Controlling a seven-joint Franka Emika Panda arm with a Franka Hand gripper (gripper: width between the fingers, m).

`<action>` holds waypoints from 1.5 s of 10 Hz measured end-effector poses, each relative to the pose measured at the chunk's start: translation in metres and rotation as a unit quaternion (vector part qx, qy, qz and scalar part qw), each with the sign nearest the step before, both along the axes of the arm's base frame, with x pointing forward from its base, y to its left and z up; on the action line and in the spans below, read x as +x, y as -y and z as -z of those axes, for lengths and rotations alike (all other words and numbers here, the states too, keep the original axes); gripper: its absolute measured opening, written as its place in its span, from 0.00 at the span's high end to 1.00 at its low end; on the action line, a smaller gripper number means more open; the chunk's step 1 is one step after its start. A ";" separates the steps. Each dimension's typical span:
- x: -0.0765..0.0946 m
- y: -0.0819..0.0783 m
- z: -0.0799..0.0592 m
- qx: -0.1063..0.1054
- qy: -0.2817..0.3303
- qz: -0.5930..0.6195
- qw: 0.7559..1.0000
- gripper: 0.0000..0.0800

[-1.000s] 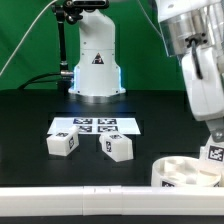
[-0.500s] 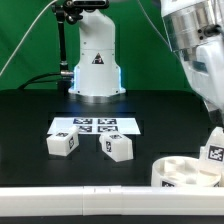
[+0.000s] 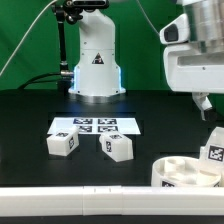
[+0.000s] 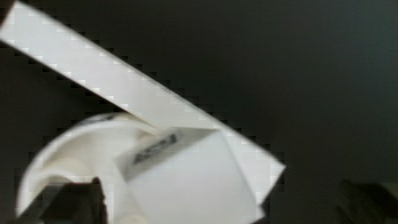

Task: Assemble stool

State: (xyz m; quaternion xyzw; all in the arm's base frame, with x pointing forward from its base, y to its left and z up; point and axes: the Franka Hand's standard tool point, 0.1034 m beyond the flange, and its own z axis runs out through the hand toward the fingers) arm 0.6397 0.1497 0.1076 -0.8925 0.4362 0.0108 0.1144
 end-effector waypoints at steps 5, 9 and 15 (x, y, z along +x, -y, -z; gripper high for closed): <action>0.000 0.002 0.000 -0.019 0.043 -0.197 0.979 0.19; 0.002 0.000 0.004 -0.067 0.092 -0.449 0.886 0.19; 0.004 0.007 0.012 -0.106 0.118 -0.663 0.732 0.19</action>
Offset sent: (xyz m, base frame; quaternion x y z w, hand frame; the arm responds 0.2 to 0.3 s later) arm 0.0000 0.0000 0.0000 0.0000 0.0000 -0.1938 0.9810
